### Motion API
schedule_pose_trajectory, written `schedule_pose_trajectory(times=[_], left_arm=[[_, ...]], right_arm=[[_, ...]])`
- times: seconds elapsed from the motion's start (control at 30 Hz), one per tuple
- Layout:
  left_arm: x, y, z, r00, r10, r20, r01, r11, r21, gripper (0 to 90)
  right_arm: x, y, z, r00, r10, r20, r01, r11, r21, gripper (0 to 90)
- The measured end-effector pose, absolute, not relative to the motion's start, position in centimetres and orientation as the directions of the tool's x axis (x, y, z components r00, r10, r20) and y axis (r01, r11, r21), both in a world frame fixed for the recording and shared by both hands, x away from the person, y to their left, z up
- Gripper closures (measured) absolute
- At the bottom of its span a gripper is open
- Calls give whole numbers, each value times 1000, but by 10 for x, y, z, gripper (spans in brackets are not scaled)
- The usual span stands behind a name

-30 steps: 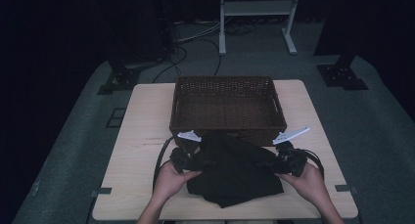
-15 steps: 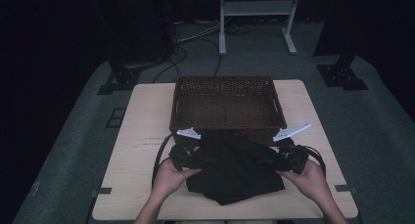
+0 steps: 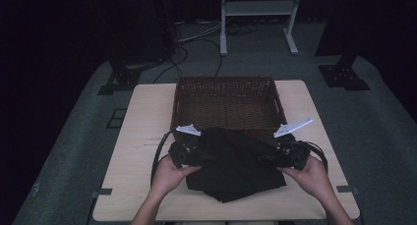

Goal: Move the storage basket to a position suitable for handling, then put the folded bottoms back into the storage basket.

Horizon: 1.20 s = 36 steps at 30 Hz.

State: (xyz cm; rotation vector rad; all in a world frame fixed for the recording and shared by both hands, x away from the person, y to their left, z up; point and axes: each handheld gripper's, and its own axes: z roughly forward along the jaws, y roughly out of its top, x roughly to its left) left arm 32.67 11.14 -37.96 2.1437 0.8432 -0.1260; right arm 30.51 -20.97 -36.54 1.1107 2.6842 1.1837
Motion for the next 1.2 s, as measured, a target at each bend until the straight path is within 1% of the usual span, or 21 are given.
schedule_pose_trajectory(times=[0.2,0.6,1.2], left_arm=[[330,113,-372,770,527,-359,609,-440,660,698],[346,117,-335,779,537,-323,590,-454,667,698],[361,107,-299,803,528,-276,550,-477,686,698]], right_arm=[[307,-208,-357,-753,606,256,597,465,654,773],[320,-204,-326,-761,603,239,575,457,679,773],[326,-211,-289,-762,618,194,541,443,715,773]])
